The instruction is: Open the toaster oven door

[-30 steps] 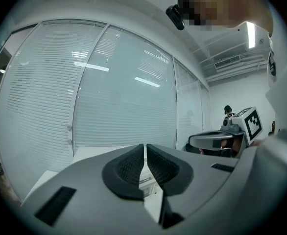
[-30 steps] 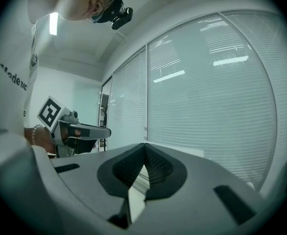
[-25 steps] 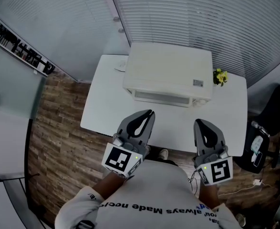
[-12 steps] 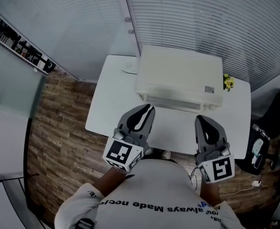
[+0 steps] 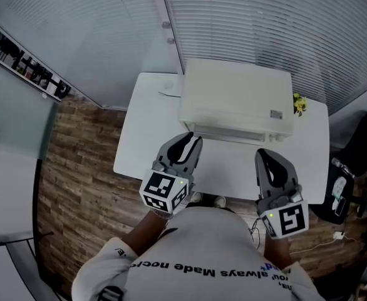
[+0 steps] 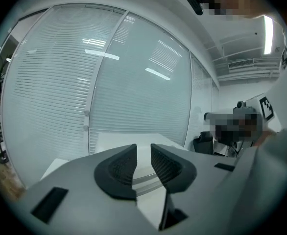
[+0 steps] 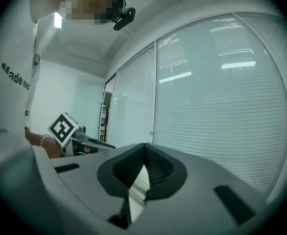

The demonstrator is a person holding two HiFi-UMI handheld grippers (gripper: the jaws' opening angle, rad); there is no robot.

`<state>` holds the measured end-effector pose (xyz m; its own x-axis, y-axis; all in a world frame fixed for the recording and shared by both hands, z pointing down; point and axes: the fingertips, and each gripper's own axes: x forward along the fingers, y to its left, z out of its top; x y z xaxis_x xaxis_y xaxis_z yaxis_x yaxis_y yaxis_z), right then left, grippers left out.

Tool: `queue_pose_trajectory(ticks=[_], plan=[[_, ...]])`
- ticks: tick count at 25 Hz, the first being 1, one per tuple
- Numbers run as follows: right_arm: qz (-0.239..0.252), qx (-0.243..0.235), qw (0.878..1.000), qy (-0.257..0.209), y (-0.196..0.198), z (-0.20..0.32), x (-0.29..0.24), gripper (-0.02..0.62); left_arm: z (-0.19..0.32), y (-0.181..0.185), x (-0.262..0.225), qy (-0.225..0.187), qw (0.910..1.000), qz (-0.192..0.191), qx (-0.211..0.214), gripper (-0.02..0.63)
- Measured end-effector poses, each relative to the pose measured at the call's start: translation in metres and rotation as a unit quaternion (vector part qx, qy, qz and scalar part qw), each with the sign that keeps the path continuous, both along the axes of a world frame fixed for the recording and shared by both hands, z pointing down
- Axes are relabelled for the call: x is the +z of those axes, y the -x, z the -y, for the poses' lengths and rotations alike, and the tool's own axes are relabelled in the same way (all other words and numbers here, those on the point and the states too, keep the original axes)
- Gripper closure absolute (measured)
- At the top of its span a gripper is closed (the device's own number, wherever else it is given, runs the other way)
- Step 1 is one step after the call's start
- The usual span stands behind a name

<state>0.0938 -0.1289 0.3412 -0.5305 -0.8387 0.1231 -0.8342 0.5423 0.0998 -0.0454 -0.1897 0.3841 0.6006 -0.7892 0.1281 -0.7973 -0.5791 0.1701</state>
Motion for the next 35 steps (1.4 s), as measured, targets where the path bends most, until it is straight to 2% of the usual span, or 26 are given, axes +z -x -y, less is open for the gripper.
queue_pose_trajectory(ticks=[10,23,28,35], plan=[[0.001,0.002,1.0,-0.005,-0.001,-0.001,-0.001,0.588,0.023,0.004,0.054,0.053,0.9981,0.024,-0.019,0.512],[0.002,0.005,1.0,0.004,-0.002,-0.003,0.003,0.588,0.062,0.012,0.115,0.123,0.9908,0.031,-0.046,0.494],[0.007,0.007,1.0,0.005,-0.002,-0.003,0.004,0.588,0.068,0.014,0.133,0.137,0.9881,0.042,-0.057,0.491],[0.013,0.011,1.0,0.008,-0.003,-0.002,0.007,0.588,0.068,0.013,0.14,0.155,0.986,0.03,-0.054,0.491]])
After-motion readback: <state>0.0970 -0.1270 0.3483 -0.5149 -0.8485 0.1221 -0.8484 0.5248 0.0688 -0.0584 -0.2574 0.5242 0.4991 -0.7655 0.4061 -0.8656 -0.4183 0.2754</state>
